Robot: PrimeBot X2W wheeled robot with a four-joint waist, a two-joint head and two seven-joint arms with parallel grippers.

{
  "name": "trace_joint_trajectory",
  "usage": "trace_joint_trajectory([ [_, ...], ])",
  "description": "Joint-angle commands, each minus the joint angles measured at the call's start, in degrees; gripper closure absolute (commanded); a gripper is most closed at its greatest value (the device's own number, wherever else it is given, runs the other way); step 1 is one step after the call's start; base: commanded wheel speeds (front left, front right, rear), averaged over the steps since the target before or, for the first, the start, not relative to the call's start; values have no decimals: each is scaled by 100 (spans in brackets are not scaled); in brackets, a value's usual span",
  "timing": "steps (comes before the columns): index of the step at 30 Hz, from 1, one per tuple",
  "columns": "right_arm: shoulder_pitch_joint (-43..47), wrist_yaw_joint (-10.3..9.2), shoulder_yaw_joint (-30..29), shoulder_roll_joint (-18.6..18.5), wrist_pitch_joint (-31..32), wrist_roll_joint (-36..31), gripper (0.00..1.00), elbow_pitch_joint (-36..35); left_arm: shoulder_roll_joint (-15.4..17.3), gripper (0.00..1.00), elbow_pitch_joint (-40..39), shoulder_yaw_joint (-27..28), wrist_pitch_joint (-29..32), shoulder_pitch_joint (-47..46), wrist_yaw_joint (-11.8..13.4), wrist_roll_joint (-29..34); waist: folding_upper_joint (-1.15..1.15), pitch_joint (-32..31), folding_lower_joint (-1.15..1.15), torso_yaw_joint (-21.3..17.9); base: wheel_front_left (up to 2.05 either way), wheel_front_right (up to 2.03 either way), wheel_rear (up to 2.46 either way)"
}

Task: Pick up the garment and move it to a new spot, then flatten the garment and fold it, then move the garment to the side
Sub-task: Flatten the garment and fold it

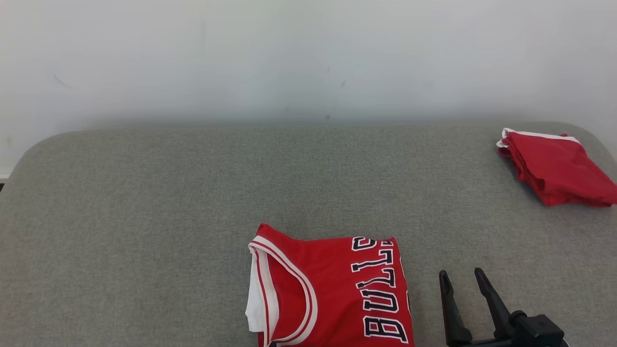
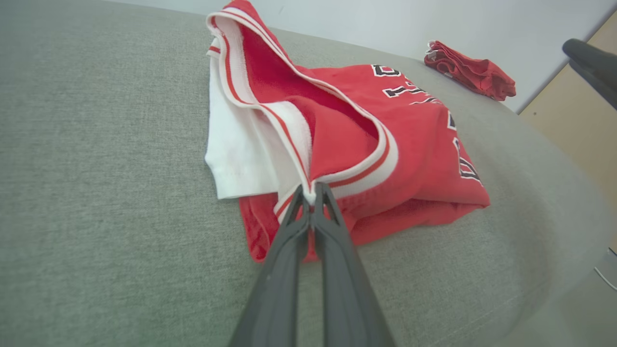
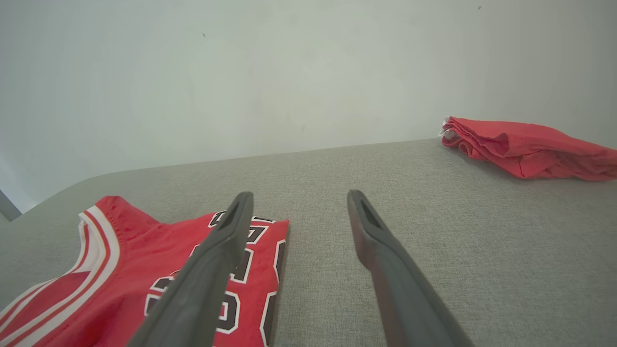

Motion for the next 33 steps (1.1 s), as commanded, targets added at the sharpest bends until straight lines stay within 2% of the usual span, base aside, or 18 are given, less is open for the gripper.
trace_joint_trajectory([
  [1, 46, -11, 0, 7, -23, 10, 0, 15, 40, 100, -62, 34, -17, 85, 5, 48, 0, -15, 0, 47, 0, 0, 0],
  [4, 44, -11, -6, 7, -23, 13, 0, 29, 80, 99, -162, 79, -17, 117, 5, 54, 0, -27, 0, 82, 0, 0, 0],
  [5, 41, -11, -8, 7, -23, 14, 0, 37, 79, 96, -182, 96, -17, 122, 5, 59, 0, -31, 0, 91, 0, 0, 0],
  [6, 40, -11, -7, 7, -23, 13, 0, 46, 76, 87, -190, 109, -17, 131, 5, 59, 0, -37, 0, 98, 0, 0, 0],
  [9, 32, -11, 14, 7, -23, 5, 0, 84, 58, 81, -89, 101, -18, 129, 5, -7, 0, -55, 0, 98, 0, 0, 0],
  [13, 2, -11, 47, 7, -23, -9, 0, 123, 36, 91, 75, 113, -17, 36, 5, -41, 0, -75, 0, 61, 0, 0, 0],
  [14, -3, -11, 47, 7, -23, -12, 0, 132, 33, 91, 111, 107, -17, 17, 5, -32, 0, -78, 0, 50, 0, 0, 0],
  [15, -10, -11, 52, 7, -23, -14, 0, 141, 31, 85, 137, 109, -17, 3, 5, -23, 0, -83, 0, 39, 0, 0, 0],
  [16, -13, -11, 52, 7, -23, -15, 0, 147, 34, 70, 158, 121, -17, -12, 5, 4, 0, -86, 0, 29, 0, 0, 0],
  [17, -13, -11, 50, 7, -23, -16, 0, 152, 38, 27, 156, 163, -18, -26, 6, 47, 0, -90, 0, 22, 0, 0, 0],
  [18, -10, -11, 40, 7, -23, -13, 0, 153, 35, 0, 132, 222, -17, -28, 6, 86, 0, -93, 0, 16, 0, 0, 0],
  [28, 27, -11, -90, 8, -23, 23, 0, 106, -74, 0, -329, 973, -17, 239, 5, 521, 0, -135, 0, 84, 0, 0, 0],
  [33, 44, -11, -73, 7, -23, 11, 0, 84, -120, 0, -596, 958, -17, 350, 5, 710, 0, -160, 0, 111, 0, 0, 0],
])
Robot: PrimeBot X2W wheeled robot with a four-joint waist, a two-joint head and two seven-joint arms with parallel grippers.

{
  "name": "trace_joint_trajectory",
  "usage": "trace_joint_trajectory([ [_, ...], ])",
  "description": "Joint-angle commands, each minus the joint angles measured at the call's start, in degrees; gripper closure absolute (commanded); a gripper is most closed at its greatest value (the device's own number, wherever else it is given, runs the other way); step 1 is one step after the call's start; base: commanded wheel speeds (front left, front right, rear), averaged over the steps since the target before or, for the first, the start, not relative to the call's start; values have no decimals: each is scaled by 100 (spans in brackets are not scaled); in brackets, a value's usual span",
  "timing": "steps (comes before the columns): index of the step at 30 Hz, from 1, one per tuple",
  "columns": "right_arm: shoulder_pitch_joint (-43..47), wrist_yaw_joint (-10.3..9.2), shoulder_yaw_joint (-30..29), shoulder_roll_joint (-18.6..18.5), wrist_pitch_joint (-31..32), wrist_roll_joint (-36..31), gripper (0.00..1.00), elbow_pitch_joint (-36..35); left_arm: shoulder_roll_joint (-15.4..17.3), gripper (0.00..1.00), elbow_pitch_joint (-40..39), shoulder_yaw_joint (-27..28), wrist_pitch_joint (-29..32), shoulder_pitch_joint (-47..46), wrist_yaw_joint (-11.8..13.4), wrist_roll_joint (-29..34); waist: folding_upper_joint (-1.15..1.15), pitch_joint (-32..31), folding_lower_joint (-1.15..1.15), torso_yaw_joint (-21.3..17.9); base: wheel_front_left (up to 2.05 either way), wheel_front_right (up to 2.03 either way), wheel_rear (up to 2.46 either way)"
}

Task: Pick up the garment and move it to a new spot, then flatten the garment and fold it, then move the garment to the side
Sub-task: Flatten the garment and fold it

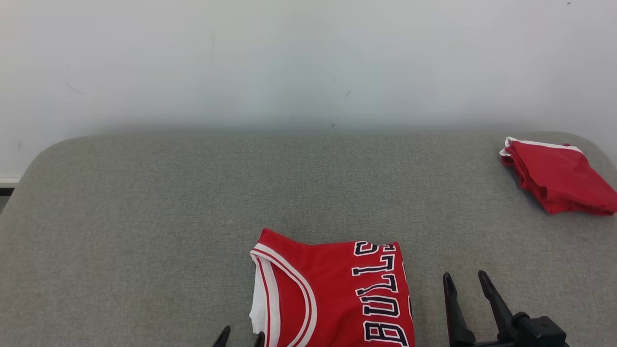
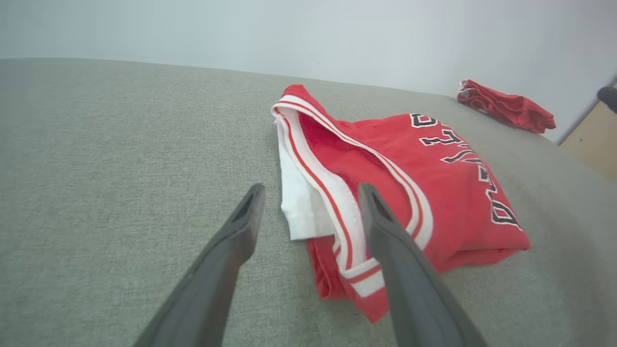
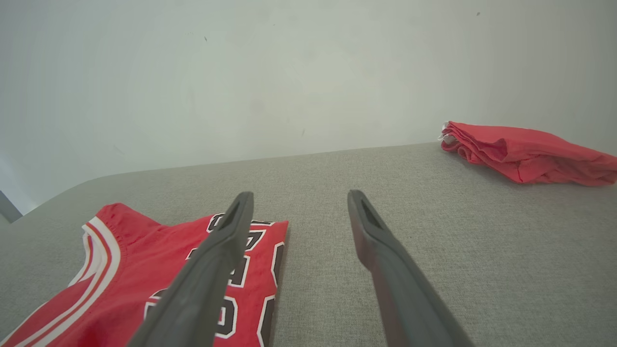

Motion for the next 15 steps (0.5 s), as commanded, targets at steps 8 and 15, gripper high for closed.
trace_joint_trajectory([
  [8, 71, -11, 17, 7, -23, -9, 0, -41, -72, 0, -351, -5, -17, 129, 5, 271, 0, -29, 0, 21, 0, 0, 0],
  [15, 84, -11, 18, 7, -23, 4, 0, -31, -157, 0, -639, 496, -17, 205, 5, 618, 0, -45, 0, 68, 0, 0, 0],
])
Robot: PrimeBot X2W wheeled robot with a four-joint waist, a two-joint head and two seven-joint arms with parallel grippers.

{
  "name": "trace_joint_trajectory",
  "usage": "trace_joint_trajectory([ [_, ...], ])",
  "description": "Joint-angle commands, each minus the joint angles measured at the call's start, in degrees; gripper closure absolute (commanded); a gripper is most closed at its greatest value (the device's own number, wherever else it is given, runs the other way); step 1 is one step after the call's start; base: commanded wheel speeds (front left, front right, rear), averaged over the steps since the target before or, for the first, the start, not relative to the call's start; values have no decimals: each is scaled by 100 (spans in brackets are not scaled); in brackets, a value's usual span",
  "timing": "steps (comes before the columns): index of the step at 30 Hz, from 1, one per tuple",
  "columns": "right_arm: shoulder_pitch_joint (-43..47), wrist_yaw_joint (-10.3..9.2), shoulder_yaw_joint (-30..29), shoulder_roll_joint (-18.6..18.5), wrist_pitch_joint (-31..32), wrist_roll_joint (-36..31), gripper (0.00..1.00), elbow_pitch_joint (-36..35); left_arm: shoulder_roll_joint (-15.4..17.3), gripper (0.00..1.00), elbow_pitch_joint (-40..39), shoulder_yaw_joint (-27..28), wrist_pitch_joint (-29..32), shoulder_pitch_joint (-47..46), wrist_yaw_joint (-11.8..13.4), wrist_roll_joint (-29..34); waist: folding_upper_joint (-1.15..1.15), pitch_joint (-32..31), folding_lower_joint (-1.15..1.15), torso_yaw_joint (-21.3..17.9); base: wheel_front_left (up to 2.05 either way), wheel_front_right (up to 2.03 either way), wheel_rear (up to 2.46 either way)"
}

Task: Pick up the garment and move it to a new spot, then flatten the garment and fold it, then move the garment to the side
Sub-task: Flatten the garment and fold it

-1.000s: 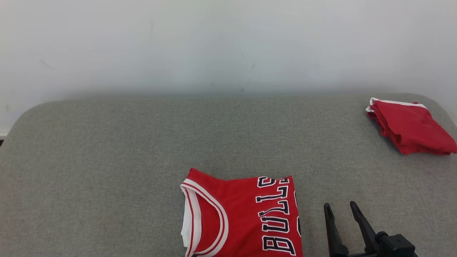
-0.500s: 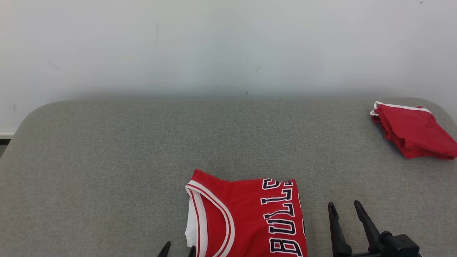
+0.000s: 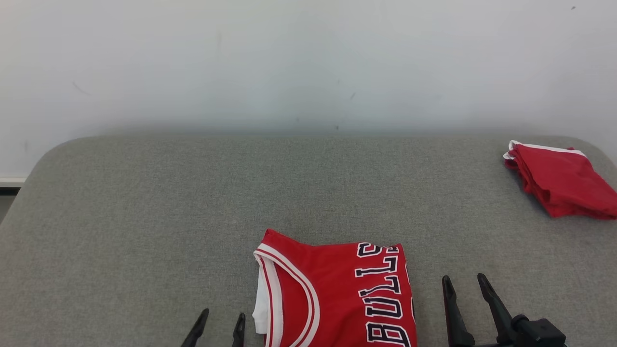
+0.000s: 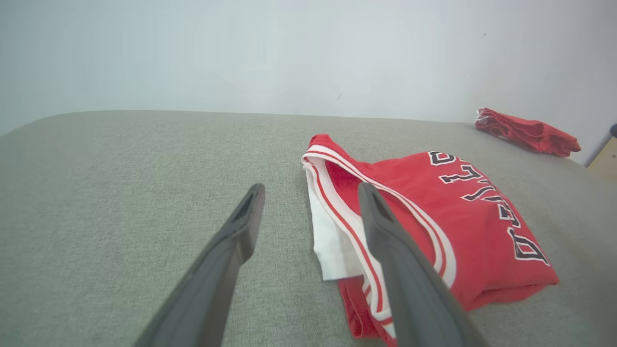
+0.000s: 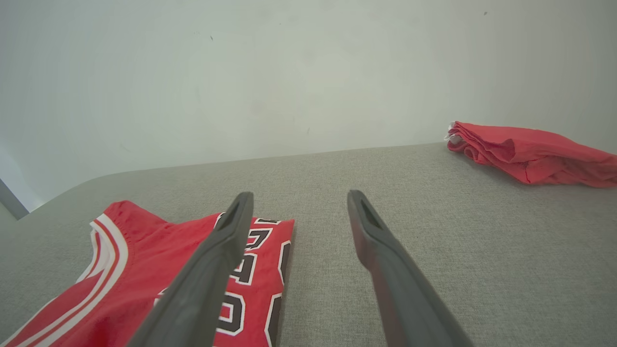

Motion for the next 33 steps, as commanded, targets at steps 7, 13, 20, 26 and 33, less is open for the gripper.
trace_joint_trajectory([
  [7, 35, -11, -42, 7, -23, 29, 0, -29, -70, 0, -316, 613, -17, 142, 8, 200, 0, 3, 0, -10, 0, 0, 0],
  [13, 81, -11, -194, 7, -23, 28, 0, -50, -95, 0, -390, 1055, -17, 200, 7, 272, 0, 8, 0, -32, 0, 0, 0],
  [20, 142, -11, -303, 7, -23, 17, 0, -13, -112, 0, -401, 1431, -17, 262, 7, 440, 0, 12, 0, -64, 0, 0, 0],
  [26, 205, -11, -289, 8, -23, 9, 0, 112, -116, 0, -308, 1554, -17, 367, 7, 546, 0, 9, 0, -92, 0, 0, 0],
  [33, 224, -11, -184, 8, -23, -47, 0, 252, -118, 0, -228, 1481, -17, 338, 9, 508, 0, 5, 0, -82, 0, 0, 0],
])
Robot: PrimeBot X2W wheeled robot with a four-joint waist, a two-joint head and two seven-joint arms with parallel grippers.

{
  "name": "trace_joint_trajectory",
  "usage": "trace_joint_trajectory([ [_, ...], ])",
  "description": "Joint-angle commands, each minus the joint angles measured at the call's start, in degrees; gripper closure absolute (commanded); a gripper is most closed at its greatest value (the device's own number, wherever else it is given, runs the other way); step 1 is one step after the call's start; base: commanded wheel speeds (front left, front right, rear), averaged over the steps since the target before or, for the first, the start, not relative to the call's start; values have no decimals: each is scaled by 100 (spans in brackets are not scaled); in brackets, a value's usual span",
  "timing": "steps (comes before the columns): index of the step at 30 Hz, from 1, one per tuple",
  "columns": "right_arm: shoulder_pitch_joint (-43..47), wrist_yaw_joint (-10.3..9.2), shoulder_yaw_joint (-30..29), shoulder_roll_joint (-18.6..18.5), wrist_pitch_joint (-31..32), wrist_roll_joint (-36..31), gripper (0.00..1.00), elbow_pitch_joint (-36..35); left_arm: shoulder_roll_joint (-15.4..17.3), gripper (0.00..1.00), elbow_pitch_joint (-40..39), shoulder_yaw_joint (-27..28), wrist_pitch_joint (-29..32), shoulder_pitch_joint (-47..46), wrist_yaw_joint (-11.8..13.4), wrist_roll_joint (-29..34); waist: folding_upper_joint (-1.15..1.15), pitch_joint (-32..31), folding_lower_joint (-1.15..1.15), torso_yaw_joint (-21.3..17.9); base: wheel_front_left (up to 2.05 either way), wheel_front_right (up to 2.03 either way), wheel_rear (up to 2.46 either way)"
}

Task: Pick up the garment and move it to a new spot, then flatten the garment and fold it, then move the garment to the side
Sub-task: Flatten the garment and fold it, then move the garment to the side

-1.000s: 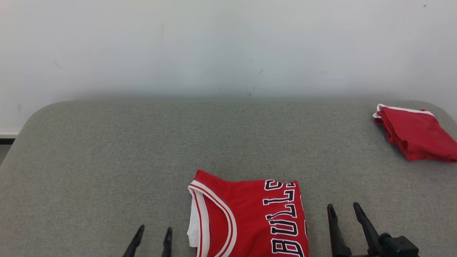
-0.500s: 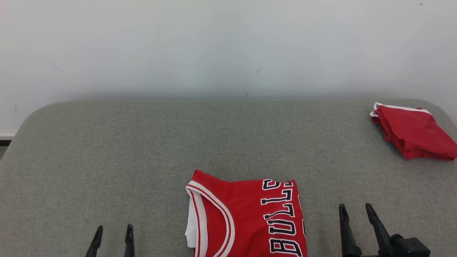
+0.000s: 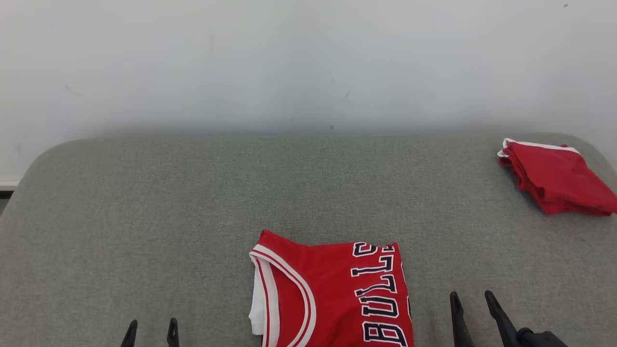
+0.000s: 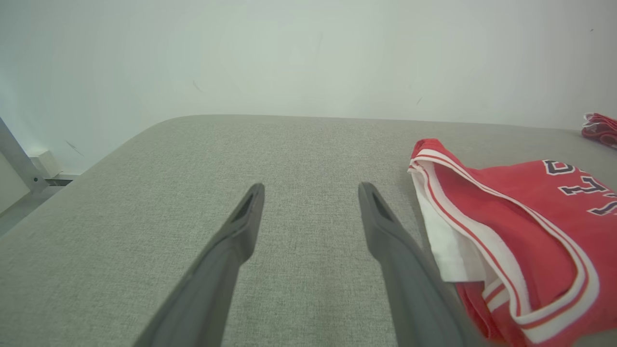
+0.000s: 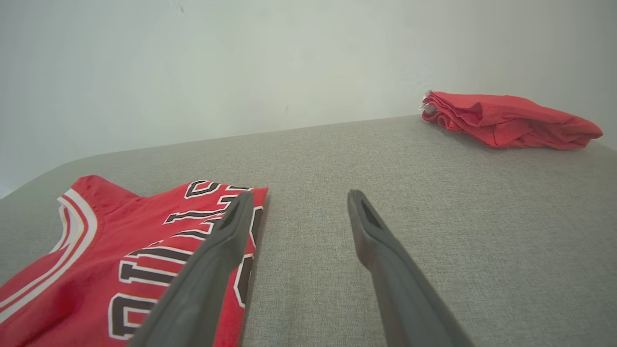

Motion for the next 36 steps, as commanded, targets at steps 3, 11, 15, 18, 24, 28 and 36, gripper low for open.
trace_joint_trajectory([
  [3, 51, -11, 50, 7, -23, -39, 0, 26, -10, 0, 33, -49, -17, 1, 36, -33, 0, -9, 0, 7, 0, 0, 0],
  [11, 45, -11, 97, 7, -23, -40, 0, 26, -10, 0, 5, -75, -17, 2, 79, -43, 0, -21, 0, 3, 0, 0, 0],
  [15, 46, -11, 103, 7, -23, -48, 0, 24, -11, 0, -7, -68, -17, 14, 84, -65, 0, -23, 0, -6, 0, 0, 0],
  [18, 36, -11, 99, 7, -23, -47, 0, 29, -11, 0, 9, -67, -17, -2, 82, -56, 0, -22, 0, -4, 0, 0, 0],
  [24, 23, -11, 109, 8, -23, -34, 0, 50, -11, 0, 32, -52, -17, -7, 74, -64, 0, -35, 0, -8, 0, 0, 0],
  [28, 35, -11, 123, 7, -23, -24, 0, 50, -11, 0, 45, -45, -17, 4, 67, -79, 0, -55, 0, -17, 0, 0, 0],
  [36, 21, -11, 118, 7, -23, -39, 0, 67, -11, 0, 61, -30, -17, 2, 53, -106, 0, -79, 0, -34, 0, 0, 0],
])
